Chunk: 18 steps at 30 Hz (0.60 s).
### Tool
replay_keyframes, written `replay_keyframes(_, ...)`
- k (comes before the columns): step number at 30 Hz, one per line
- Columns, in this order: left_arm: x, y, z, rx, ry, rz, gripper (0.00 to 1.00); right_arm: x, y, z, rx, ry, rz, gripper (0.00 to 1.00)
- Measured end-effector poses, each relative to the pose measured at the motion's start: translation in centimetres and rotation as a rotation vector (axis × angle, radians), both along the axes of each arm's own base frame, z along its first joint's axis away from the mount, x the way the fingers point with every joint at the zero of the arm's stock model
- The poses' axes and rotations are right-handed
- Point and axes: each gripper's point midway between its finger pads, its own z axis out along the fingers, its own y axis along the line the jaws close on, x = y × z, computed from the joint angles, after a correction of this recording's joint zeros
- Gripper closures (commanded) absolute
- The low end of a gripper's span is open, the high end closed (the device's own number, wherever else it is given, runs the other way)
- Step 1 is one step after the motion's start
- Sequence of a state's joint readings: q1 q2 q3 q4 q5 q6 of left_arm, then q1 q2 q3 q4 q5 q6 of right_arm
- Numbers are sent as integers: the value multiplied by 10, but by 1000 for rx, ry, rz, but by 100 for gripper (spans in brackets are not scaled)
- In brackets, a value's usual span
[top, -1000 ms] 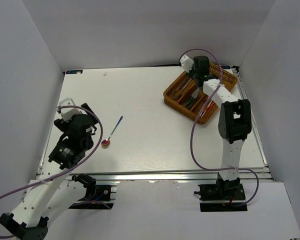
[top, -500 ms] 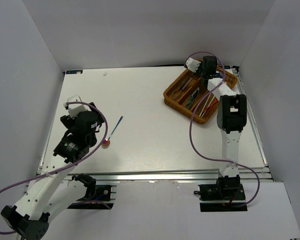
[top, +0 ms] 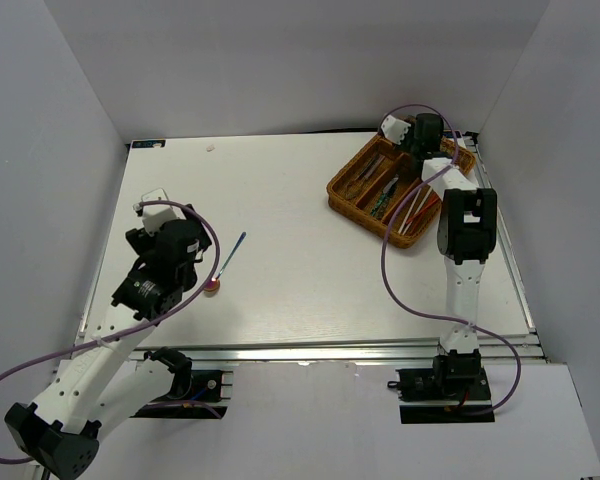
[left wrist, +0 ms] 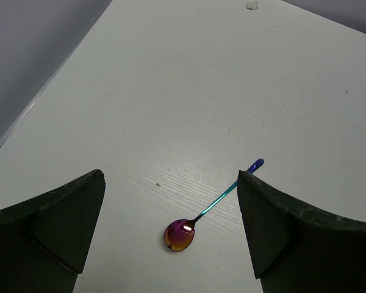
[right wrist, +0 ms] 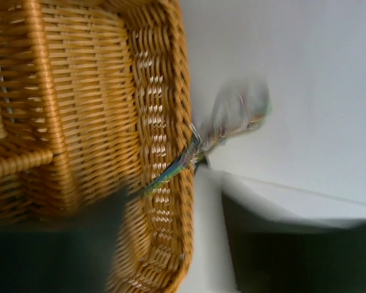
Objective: Sort the eating utensils into containers
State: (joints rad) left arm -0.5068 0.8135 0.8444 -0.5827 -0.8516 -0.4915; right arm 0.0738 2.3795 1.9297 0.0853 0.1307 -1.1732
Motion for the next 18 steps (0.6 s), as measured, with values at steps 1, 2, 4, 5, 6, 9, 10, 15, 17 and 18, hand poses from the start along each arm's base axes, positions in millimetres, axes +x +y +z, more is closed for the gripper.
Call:
replay_keyframes(1,0,0,0,1,2,-3,2,0,0,0,9,-5,-5,11)
replay_keyframes(2,0,-1,0,1,3,-6,2,1,0,1,6,-12,-6,11)
replay_keyframes(4,0,-2,-1,0,7,-16,2,1,0,0,9,-20,-7,11)
replay_keyframes(5,1,-3,-2,0,9,-21,2,0,0,-1,13,-18,-9,11)
replay_keyframes(6,1,-4,-2,1,13,-27,2,-1,1,-3,18,-16,-11,11)
replay_keyframes(9,4,-7,-4,3,21,-40,2,-5,1,0,65,-20,-35,11)
replay_keyframes(10,5,-9,-6,3,27,-48,2,-6,2,6,88,-31,-51,11)
replay_keyframes(15,13,-21,-17,0,66,-95,2,-20,3,75,243,-145,-182,11)
replay_keyframes(17,17,-30,-26,0,104,-130,2,-38,8,118,359,-205,-281,11)
replay_keyframes(18,20,-35,-32,3,131,-151,2,-47,17,136,438,-220,-308,11)
